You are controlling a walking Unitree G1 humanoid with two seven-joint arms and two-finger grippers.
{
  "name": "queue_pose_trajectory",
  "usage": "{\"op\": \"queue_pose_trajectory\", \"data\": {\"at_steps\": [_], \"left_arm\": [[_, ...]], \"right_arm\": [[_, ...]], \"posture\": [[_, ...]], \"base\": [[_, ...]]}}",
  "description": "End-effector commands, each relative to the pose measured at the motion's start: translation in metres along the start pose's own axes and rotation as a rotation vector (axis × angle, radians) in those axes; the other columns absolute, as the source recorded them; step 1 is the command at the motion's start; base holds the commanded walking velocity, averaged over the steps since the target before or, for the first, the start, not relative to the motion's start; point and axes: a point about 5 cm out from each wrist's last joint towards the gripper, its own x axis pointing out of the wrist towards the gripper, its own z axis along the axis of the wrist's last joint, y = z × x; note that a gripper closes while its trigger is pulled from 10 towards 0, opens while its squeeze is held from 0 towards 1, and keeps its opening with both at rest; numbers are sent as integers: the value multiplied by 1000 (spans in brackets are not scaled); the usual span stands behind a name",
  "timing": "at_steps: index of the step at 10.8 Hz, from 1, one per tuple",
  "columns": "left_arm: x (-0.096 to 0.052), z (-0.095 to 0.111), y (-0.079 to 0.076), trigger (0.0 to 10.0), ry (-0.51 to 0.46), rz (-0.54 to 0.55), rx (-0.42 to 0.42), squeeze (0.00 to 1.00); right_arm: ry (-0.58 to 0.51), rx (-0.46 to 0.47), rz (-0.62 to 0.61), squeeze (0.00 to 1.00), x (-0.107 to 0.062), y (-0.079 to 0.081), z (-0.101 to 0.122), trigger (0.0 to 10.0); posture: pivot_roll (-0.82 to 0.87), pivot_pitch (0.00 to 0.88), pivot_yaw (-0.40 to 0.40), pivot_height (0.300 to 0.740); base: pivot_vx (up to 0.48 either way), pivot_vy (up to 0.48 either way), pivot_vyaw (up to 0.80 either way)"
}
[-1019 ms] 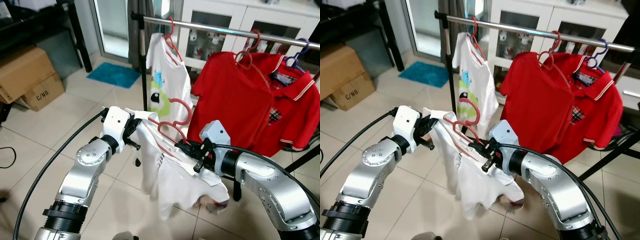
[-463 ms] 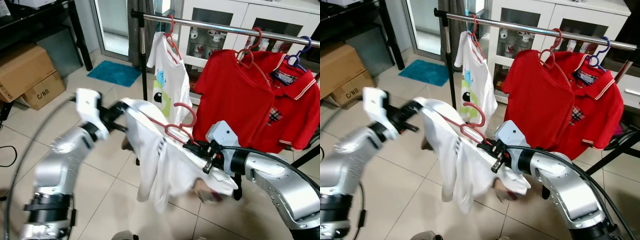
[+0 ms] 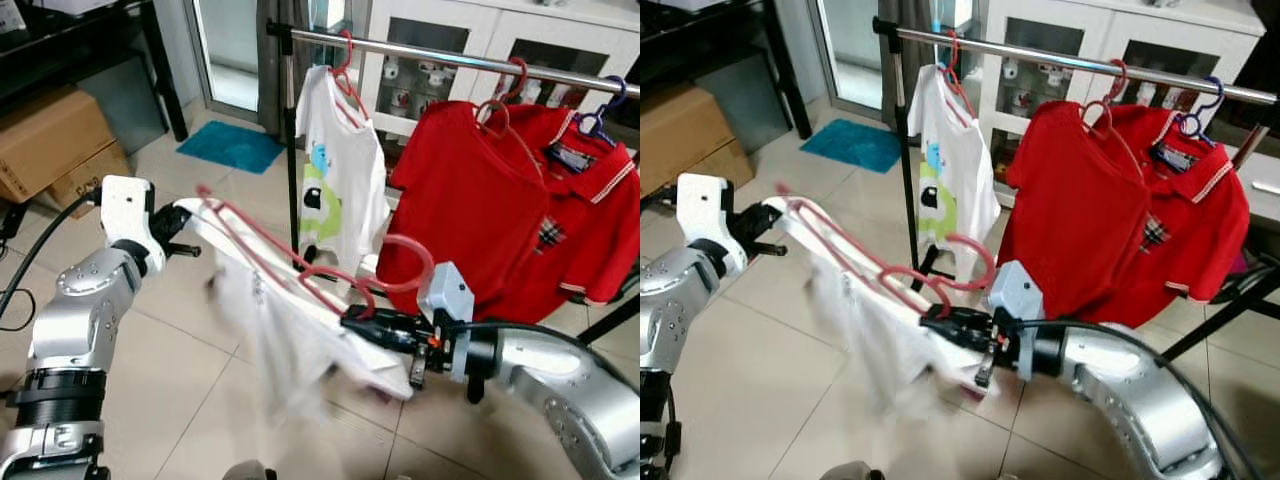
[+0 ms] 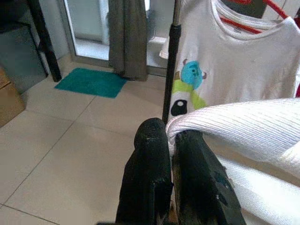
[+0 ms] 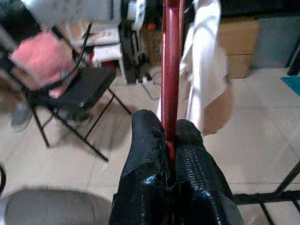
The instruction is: Hang hanger
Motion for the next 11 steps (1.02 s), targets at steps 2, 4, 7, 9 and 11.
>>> {"op": "queue_pose_trajectory", "data": {"at_steps": [2, 4, 7, 9, 11], "left_arm": [[-4, -3, -36, 0, 18, -227, 0, 0], [-23, -34, -86, 0, 151, -518, 78, 0], [-35, -35, -93, 0, 123, -535, 25, 0], [-34, -32, -75, 10000, 24, -292, -32, 0], [-33, -42, -72, 10000, 13, -121, -14, 0]], "right_arm": [[-113, 103, -250, 0, 7, -21, 7, 0], [-337, 293, -589, 0, 13, -52, 22, 0], [-260, 302, -873, 0, -4, -75, 1, 0], [-61, 260, -885, 0, -8, -67, -23, 10000], [-98, 174, -1020, 0, -17, -64, -24, 10000]], "posture": [[-2, 0, 23, 740], [1, 0, 24, 740], [8, 0, 16, 740], [17, 0, 7, 740], [12, 0, 0, 740]], "base": [[0, 0, 0], [0, 0, 0], [0, 0, 0], [0, 0, -394], [0, 0, -800]]}}
